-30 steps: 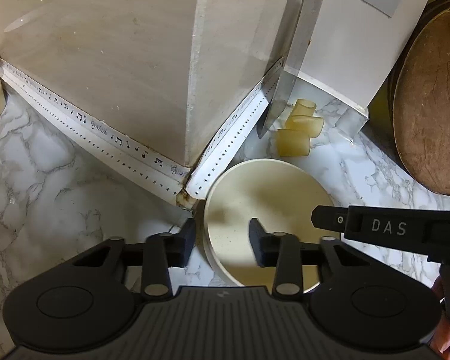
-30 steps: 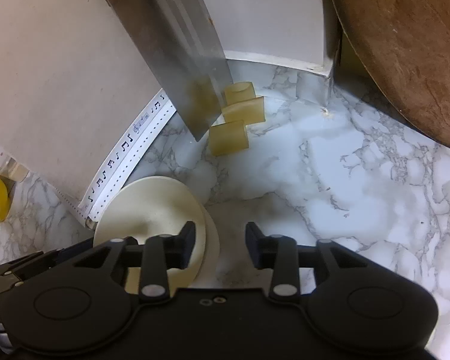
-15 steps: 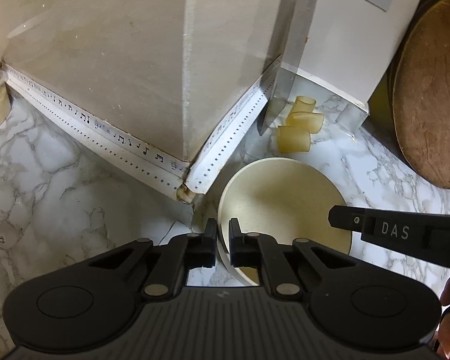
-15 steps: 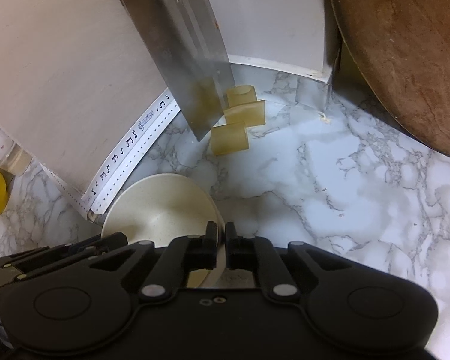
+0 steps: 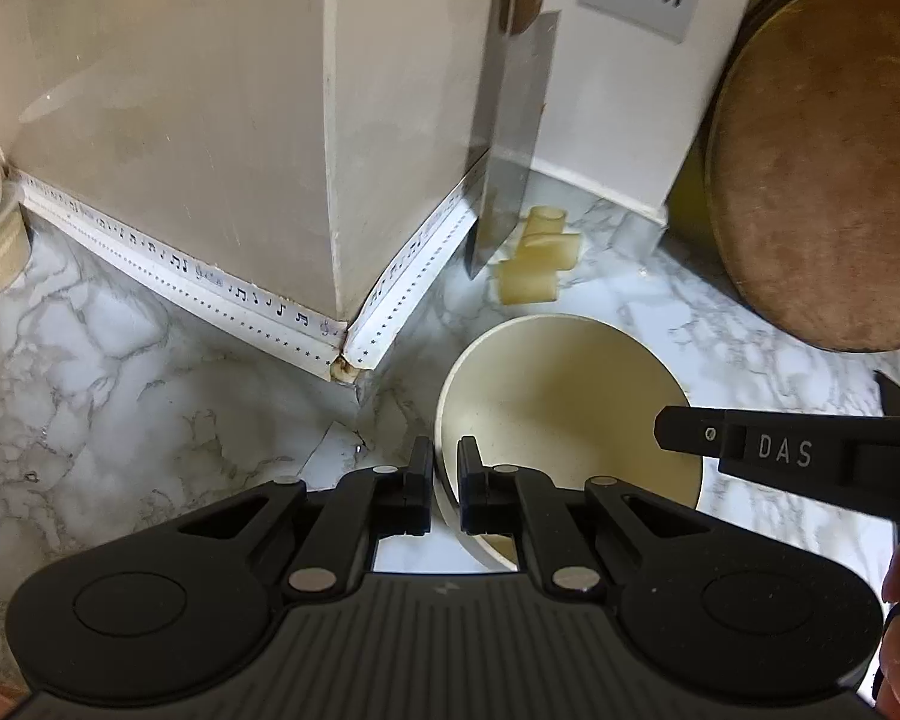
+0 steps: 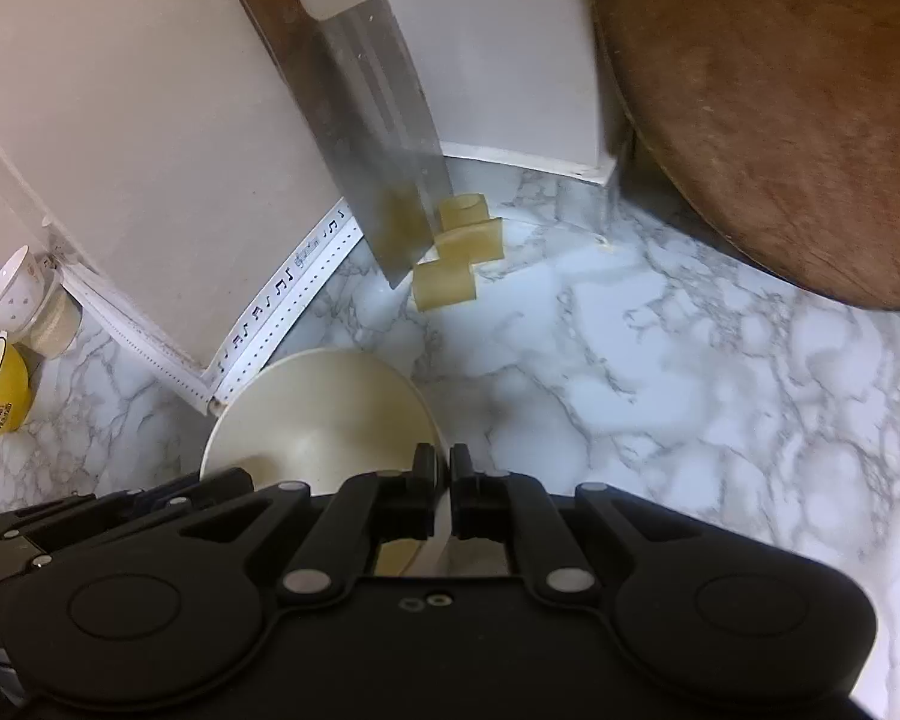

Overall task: Organize plates and bowls
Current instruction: 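Carry the cream bowl with both grippers and lower it into the pot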

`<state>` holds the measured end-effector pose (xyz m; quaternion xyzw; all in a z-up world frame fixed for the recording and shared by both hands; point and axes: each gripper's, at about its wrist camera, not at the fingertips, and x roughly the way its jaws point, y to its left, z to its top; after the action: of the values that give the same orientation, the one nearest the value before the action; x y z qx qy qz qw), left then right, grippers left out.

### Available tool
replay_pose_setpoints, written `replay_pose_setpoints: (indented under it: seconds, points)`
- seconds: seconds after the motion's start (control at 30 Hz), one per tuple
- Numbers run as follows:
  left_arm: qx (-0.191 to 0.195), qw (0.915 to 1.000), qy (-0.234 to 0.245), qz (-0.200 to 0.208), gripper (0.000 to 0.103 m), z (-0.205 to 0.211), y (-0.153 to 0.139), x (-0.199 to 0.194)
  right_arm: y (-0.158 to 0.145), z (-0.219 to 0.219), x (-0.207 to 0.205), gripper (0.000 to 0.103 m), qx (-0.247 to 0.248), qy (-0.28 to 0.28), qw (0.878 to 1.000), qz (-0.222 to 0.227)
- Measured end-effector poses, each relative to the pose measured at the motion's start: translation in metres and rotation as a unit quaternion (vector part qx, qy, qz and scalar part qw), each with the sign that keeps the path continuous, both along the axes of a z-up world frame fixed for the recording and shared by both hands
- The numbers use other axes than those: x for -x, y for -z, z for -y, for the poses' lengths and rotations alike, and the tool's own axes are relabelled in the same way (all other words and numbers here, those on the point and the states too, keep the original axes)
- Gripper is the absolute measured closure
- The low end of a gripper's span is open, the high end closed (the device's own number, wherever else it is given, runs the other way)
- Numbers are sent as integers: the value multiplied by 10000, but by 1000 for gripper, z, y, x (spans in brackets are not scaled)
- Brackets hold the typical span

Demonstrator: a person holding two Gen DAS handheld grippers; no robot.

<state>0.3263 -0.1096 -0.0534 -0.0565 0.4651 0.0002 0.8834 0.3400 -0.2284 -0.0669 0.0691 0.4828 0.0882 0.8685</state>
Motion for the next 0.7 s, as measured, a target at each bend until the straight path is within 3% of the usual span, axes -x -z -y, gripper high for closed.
replay_pose_setpoints:
  seconds: [0.7]
  points:
    - [0, 9962, 746, 456, 96, 31, -67, 75, -64, 30, 96, 97, -103, 565, 9971, 495]
